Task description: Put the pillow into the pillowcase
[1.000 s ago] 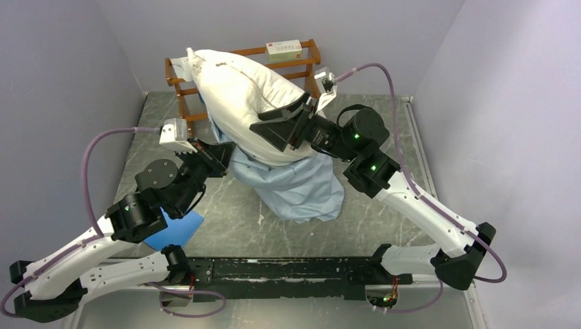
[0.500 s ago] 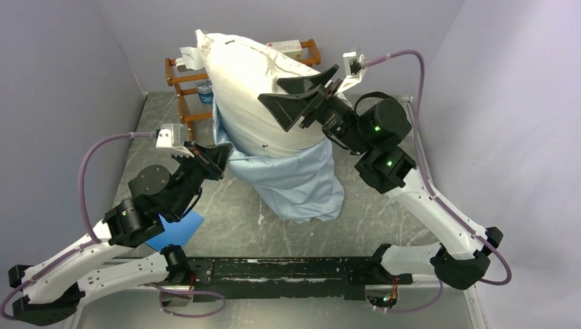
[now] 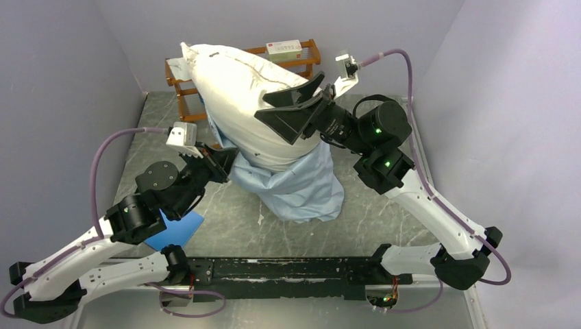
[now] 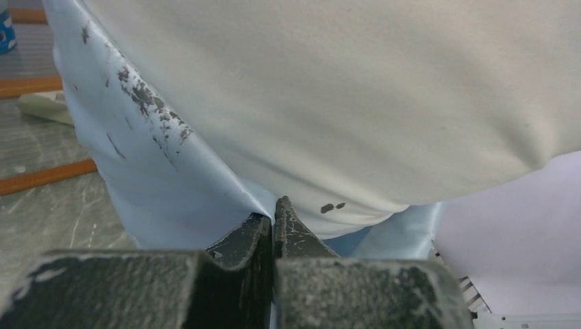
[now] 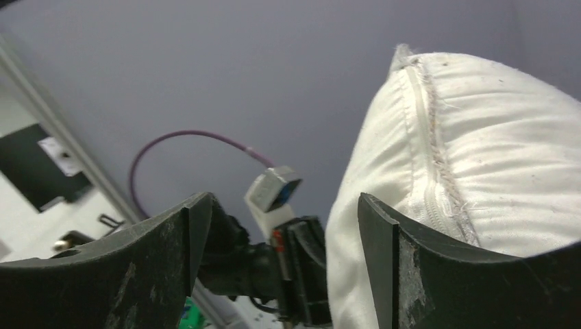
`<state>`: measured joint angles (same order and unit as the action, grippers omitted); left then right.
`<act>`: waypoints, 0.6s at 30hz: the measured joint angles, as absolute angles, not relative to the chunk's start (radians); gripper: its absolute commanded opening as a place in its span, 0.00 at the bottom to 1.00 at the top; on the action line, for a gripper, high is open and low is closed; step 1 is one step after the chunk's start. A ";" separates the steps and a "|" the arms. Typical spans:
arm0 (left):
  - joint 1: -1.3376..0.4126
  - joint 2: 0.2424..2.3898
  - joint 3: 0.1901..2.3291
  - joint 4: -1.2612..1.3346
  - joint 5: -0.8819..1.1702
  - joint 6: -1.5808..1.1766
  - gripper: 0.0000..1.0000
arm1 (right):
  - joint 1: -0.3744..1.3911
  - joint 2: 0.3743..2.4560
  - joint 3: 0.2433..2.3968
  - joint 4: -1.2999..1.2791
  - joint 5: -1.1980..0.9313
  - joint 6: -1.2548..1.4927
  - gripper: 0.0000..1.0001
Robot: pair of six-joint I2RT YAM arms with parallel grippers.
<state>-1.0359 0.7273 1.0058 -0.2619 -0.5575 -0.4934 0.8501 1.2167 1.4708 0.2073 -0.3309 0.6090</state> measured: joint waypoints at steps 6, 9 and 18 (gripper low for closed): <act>-1.036 0.700 1.008 -0.366 -0.563 -0.536 0.05 | 0.850 1.213 1.469 0.279 -0.402 0.722 0.85; -1.036 0.653 0.994 -0.393 -0.577 -0.540 0.05 | 0.850 1.208 1.469 0.302 -0.418 0.757 0.87; -1.036 0.602 0.989 -0.424 -0.610 -0.519 0.05 | 0.850 1.186 1.521 0.331 -0.412 0.778 0.90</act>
